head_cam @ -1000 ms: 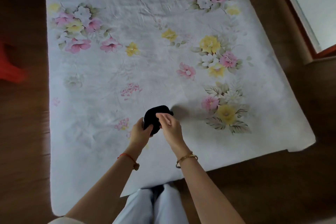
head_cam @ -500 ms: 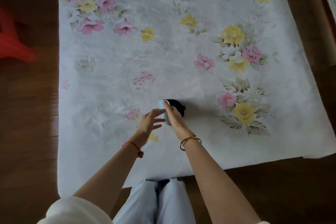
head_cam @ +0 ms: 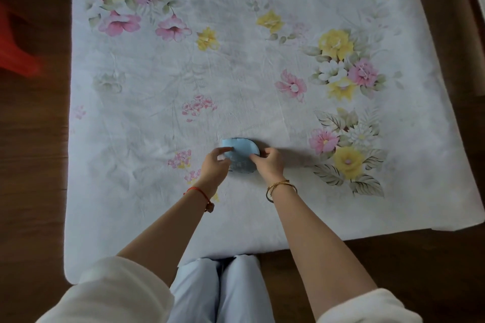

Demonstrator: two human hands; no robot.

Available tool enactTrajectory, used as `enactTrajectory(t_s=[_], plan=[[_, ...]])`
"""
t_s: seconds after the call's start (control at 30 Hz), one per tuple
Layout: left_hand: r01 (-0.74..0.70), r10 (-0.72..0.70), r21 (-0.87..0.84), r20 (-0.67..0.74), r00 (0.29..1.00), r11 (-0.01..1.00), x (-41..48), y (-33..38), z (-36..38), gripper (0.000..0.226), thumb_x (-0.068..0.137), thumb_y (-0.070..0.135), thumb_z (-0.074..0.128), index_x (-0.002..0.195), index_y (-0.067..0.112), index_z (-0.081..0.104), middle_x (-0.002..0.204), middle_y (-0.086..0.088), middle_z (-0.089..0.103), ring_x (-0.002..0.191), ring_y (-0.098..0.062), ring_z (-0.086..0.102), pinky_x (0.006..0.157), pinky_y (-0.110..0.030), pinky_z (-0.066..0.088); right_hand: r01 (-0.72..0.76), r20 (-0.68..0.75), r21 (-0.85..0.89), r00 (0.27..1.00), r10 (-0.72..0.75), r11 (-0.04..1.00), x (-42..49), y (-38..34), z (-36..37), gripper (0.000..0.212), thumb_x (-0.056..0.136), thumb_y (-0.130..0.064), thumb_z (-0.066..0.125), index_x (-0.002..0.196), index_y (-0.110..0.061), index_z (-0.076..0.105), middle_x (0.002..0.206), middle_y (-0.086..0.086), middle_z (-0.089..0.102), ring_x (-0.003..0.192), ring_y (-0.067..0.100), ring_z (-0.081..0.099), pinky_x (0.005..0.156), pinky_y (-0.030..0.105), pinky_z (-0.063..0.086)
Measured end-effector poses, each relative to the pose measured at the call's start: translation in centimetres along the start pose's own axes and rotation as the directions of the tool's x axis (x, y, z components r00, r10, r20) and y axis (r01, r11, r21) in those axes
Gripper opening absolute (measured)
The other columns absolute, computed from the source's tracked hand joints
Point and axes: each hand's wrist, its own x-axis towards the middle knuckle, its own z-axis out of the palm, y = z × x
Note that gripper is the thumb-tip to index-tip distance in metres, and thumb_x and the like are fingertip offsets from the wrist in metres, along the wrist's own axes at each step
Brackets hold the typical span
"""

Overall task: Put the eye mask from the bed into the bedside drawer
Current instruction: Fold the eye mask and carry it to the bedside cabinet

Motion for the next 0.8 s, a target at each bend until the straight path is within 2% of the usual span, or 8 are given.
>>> enactTrajectory(t_s=[0.1, 0.2, 0.23, 0.33, 0.47, 0.57, 0.67, 0.8], plan=[[0.063, -0.055, -0.098, 0.087, 0.995, 0.993, -0.2, 0.4, -0.1, 0.042, 0.094, 0.000, 0.045, 0.126, 0.016, 0.067, 0.126, -0.009, 0.056, 0.080, -0.008, 0.051, 0.073, -0.021, 0.046, -0.042, 0.071, 0.044, 0.997, 0.039, 0.998, 0.3, -0.1, -0.6, 0.021, 0.082, -0.015, 0.071, 0.098, -0.003, 0.069, 0.090, 0.009, 0.068, 0.076, 0.017, 0.060, 0.058, 0.020, 0.045], [0.096, -0.081, -0.160, 0.094, 0.992, 0.983, -1.1, 1.2, -0.8, 0.040, 0.094, -0.003, 0.047, 0.126, 0.011, 0.067, 0.135, -0.012, 0.055, 0.121, -0.024, 0.054, 0.110, -0.039, 0.044, -0.101, 0.143, 0.129, 0.986, 0.083, 0.986, -0.1, -0.3, -1.5, 0.029, 0.082, -0.014, 0.073, 0.108, -0.003, 0.065, 0.103, 0.011, 0.068, 0.095, 0.025, 0.064, 0.080, 0.034, 0.057], [0.083, -0.070, -0.174, 0.080, 0.994, 0.981, -1.5, 1.6, -1.2, 0.037, 0.094, -0.002, 0.050, 0.125, 0.010, 0.068, 0.137, -0.012, 0.055, 0.126, -0.027, 0.052, 0.115, -0.043, 0.040, -0.106, 0.147, 0.161, 0.986, 0.083, 0.981, -0.4, -0.5, -1.9, 0.029, 0.081, -0.014, 0.073, 0.107, -0.004, 0.065, 0.104, 0.012, 0.068, 0.098, 0.027, 0.065, 0.088, 0.039, 0.057], [0.028, -0.019, -0.215, 0.043, 0.999, 0.976, -3.1, 2.8, -2.5, 0.029, 0.093, -0.002, 0.058, 0.115, 0.012, 0.070, 0.130, -0.009, 0.058, 0.117, -0.026, 0.055, 0.108, -0.045, 0.044, -0.100, 0.169, 0.246, 0.984, 0.059, 0.964, -2.1, -2.0, -3.2, 0.023, 0.080, -0.014, 0.075, 0.100, -0.007, 0.066, 0.100, 0.011, 0.070, 0.098, 0.028, 0.068, 0.090, 0.040, 0.058], [0.003, 0.004, -0.316, 0.022, 1.000, 0.949, -6.6, 5.4, -4.9, 0.025, 0.089, -0.008, 0.060, 0.099, 0.015, 0.066, 0.119, -0.010, 0.059, 0.109, -0.027, 0.059, 0.103, -0.045, 0.051, -0.104, 0.269, 0.326, 0.963, 0.013, 0.940, -5.8, -5.7, -4.9, 0.030, 0.084, -0.011, 0.071, 0.112, -0.004, 0.067, 0.109, 0.012, 0.070, 0.104, 0.028, 0.067, 0.089, 0.034, 0.057], [-0.025, 0.024, -0.383, -0.007, 1.000, 0.923, -9.6, 7.4, -7.1, 0.029, 0.086, -0.009, 0.063, 0.090, 0.020, 0.062, 0.106, -0.005, 0.061, 0.101, -0.023, 0.061, 0.086, -0.033, 0.056, -0.091, 0.302, 0.377, 0.953, -0.030, 0.922, -9.2, -9.2, -6.1, 0.028, 0.084, -0.009, 0.069, 0.112, -0.003, 0.069, 0.106, 0.013, 0.070, 0.098, 0.026, 0.067, 0.086, 0.032, 0.057], [-0.054, 0.041, -0.455, -0.039, 0.998, 0.889, -13.0, 9.5, -9.3, 0.028, 0.087, -0.007, 0.065, 0.103, 0.015, 0.056, 0.097, 0.003, 0.062, 0.094, -0.018, 0.062, 0.072, -0.021, 0.055, -0.068, 0.320, 0.411, 0.945, -0.074, 0.909, -12.8, -12.6, -7.3, 0.028, 0.084, -0.010, 0.069, 0.111, -0.003, 0.069, 0.104, 0.013, 0.070, 0.092, 0.024, 0.066, 0.078, 0.028, 0.056], [-0.095, 0.077, -0.534, -0.057, 0.995, 0.840, -17.1, 12.1, -11.9, 0.047, 0.090, -0.003, 0.065, 0.131, 0.011, 0.049, 0.101, 0.002, 0.064, 0.094, -0.017, 0.063, 0.072, -0.021, 0.054, -0.026, 0.342, 0.441, 0.929, -0.141, 0.897, -16.7, -16.5, -8.5, 0.016, 0.083, -0.012, 0.069, 0.099, -0.011, 0.071, 0.095, 0.008, 0.070, 0.086, 0.021, 0.066, 0.071, 0.025, 0.055]])
